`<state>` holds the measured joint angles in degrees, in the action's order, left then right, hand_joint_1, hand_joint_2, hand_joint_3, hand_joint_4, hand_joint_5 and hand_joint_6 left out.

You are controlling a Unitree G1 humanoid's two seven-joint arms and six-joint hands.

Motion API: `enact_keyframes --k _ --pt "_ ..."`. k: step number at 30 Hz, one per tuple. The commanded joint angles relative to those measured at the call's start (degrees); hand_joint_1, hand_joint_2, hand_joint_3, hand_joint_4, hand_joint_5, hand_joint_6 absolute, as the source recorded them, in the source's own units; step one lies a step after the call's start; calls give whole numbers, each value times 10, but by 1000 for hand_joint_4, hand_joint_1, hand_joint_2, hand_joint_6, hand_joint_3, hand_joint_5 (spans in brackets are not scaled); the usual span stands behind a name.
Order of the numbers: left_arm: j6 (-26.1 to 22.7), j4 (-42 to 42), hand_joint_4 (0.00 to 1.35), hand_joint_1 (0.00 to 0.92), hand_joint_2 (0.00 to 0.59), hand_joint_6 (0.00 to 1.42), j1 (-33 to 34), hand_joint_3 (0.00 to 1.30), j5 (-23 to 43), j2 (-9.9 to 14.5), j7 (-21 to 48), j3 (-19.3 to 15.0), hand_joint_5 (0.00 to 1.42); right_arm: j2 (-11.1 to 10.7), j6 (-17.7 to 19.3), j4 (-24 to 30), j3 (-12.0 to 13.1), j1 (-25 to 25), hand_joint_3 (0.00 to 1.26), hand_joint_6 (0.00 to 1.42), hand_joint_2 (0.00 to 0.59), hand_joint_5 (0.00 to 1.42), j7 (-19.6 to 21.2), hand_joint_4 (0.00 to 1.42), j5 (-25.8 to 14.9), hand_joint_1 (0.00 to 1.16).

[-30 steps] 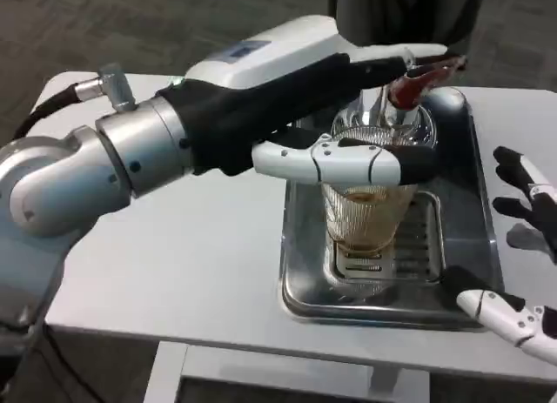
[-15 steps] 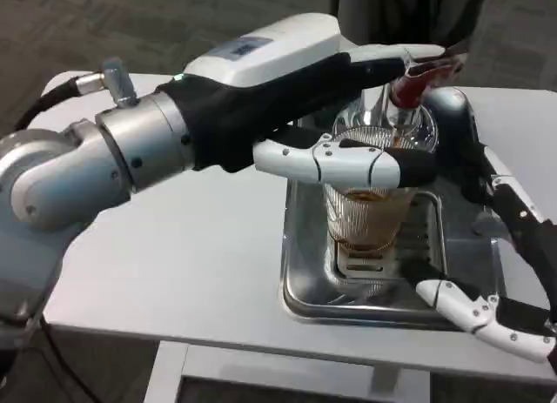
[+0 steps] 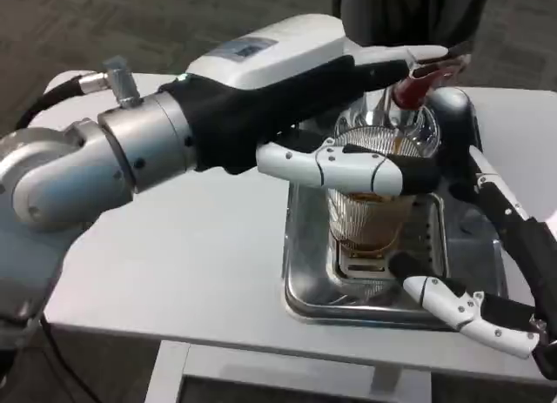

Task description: Grasp the cup under the faucet to collect the drink, then remove the cup.

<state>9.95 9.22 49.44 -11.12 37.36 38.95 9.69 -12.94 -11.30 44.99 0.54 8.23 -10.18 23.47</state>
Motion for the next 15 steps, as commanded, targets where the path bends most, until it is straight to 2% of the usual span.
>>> enact_keyframes --k 1,15 --pt "13 8 30 0 99 116 -6 122 -20 8 27 24 150 3 0 3 2 7 44 231 265 122 7 44 4 628" --pt "11 23 30 0 95 110 -5 121 -26 10 30 26 144 4 3 5 5 11 54 231 266 132 8 44 2 627"
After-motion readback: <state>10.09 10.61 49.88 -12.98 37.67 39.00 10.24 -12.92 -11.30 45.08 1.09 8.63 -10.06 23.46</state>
